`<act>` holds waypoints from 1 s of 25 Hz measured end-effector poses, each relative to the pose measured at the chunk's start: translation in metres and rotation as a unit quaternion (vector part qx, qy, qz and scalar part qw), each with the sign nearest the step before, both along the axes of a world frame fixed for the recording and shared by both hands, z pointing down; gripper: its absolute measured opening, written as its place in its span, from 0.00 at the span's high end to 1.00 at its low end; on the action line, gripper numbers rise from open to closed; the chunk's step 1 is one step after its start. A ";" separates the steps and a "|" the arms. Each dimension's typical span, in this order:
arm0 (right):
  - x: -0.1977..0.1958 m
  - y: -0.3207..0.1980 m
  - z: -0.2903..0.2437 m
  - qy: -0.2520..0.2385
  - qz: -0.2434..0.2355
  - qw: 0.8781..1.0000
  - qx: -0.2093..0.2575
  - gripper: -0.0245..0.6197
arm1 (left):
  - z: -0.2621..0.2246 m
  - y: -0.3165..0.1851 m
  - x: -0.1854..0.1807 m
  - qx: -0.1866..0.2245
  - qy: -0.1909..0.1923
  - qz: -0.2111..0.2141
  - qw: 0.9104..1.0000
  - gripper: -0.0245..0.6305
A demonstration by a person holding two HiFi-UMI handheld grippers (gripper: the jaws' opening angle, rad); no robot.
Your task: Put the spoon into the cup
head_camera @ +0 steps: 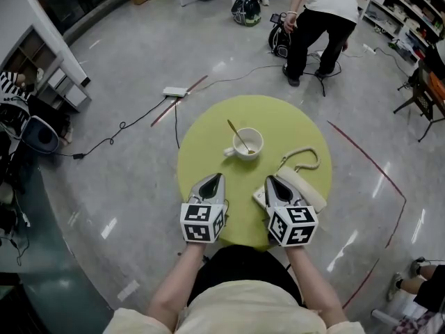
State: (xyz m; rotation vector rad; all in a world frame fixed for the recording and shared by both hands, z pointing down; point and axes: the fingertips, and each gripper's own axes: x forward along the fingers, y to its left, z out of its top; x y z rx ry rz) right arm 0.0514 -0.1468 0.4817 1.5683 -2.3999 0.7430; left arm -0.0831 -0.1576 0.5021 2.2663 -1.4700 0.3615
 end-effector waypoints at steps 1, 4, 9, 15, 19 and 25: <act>0.001 0.001 -0.001 0.000 0.000 1.000 0.003 0.96 | -0.003 0.001 0.002 0.003 0.002 0.002 1.000 0.96; 0.003 0.004 -0.006 0.001 -0.002 1.000 0.010 0.96 | -0.011 0.005 0.006 0.010 0.006 0.007 1.000 0.96; 0.006 0.011 -0.016 0.000 -0.005 1.000 0.031 0.96 | -0.020 0.010 0.007 0.020 0.015 0.006 1.000 0.96; 0.014 0.013 -0.026 -0.003 0.004 0.999 0.051 0.96 | -0.029 0.013 0.005 0.028 0.025 0.004 0.999 0.96; 0.024 0.015 -0.030 0.000 0.010 0.998 0.058 0.96 | -0.034 0.014 0.004 0.032 0.026 0.000 0.999 0.96; 0.038 0.015 -0.027 0.004 0.019 0.998 0.063 0.96 | -0.031 0.013 0.000 0.033 0.031 -0.006 0.999 0.96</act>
